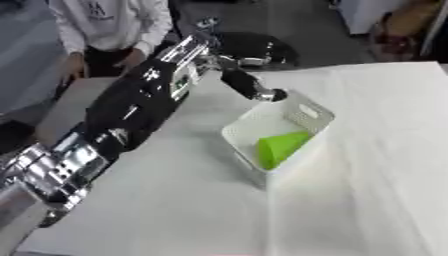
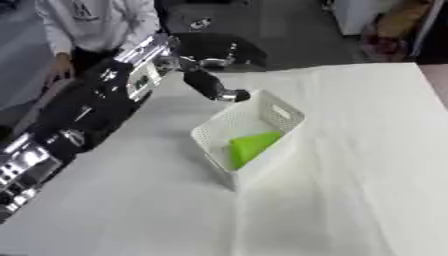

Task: Pick up objects on the table and place them in the box.

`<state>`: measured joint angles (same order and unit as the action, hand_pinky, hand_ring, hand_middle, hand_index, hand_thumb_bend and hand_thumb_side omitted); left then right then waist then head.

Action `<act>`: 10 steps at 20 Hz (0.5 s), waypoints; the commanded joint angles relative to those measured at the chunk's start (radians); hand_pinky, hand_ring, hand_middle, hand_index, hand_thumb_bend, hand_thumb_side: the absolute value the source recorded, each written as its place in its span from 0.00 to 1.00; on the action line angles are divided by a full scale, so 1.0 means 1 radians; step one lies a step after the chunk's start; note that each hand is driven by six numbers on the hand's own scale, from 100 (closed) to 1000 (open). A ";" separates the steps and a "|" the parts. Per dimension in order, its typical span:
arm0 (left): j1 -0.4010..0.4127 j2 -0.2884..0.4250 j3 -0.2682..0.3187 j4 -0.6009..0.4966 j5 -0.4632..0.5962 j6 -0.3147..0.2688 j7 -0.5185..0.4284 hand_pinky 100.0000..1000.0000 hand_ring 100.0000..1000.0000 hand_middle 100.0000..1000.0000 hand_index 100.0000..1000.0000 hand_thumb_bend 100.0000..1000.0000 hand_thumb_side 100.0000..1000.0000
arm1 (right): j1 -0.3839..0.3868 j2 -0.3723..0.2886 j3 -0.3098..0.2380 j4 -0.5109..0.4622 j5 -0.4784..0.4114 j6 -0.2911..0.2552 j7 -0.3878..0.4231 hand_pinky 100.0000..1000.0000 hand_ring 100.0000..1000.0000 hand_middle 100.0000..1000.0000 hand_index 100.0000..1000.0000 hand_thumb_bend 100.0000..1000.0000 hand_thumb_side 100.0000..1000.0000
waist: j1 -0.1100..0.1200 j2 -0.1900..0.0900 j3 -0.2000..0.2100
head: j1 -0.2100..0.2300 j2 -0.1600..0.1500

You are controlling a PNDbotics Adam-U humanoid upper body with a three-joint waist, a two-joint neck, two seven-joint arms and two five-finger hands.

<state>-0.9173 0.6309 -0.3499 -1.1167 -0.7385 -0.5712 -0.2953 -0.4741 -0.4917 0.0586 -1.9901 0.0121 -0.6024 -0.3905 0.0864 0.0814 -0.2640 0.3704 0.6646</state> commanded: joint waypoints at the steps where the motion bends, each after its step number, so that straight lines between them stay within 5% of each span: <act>1: -0.022 0.025 0.021 -0.017 0.040 0.012 -0.009 1.00 1.00 1.00 1.00 0.23 1.00 | -0.020 -0.012 -0.009 -0.010 -0.002 0.000 0.001 0.05 0.23 0.24 0.34 0.11 0.36 | -0.004 -0.013 0.002 | 0.006 -0.004; 5: -0.001 0.030 0.026 -0.060 0.083 -0.001 0.034 1.00 1.00 1.00 1.00 0.23 1.00 | -0.017 -0.013 -0.011 -0.010 0.001 0.000 -0.002 0.05 0.23 0.24 0.34 0.10 0.36 | -0.006 -0.012 0.006 | -0.005 -0.032; 8: 0.049 0.040 0.034 -0.139 0.151 -0.023 0.157 1.00 1.00 1.00 1.00 0.19 1.00 | -0.011 -0.013 -0.011 -0.010 0.008 0.002 -0.004 0.05 0.24 0.24 0.34 0.10 0.36 | -0.009 -0.008 0.013 | -0.052 -0.143; 10: 0.106 0.029 0.047 -0.193 0.224 -0.014 0.254 1.00 1.00 1.00 1.00 0.13 1.00 | -0.007 -0.014 -0.012 -0.010 0.014 0.001 -0.005 0.05 0.24 0.24 0.34 0.10 0.36 | -0.014 -0.004 0.021 | -0.108 -0.266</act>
<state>-0.8027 0.6364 -0.3256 -1.2668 -0.5546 -0.5860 -0.0941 -0.4724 -0.4918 0.0579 -1.9901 0.0194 -0.6019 -0.3915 0.0807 0.0883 -0.2428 0.2936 0.4649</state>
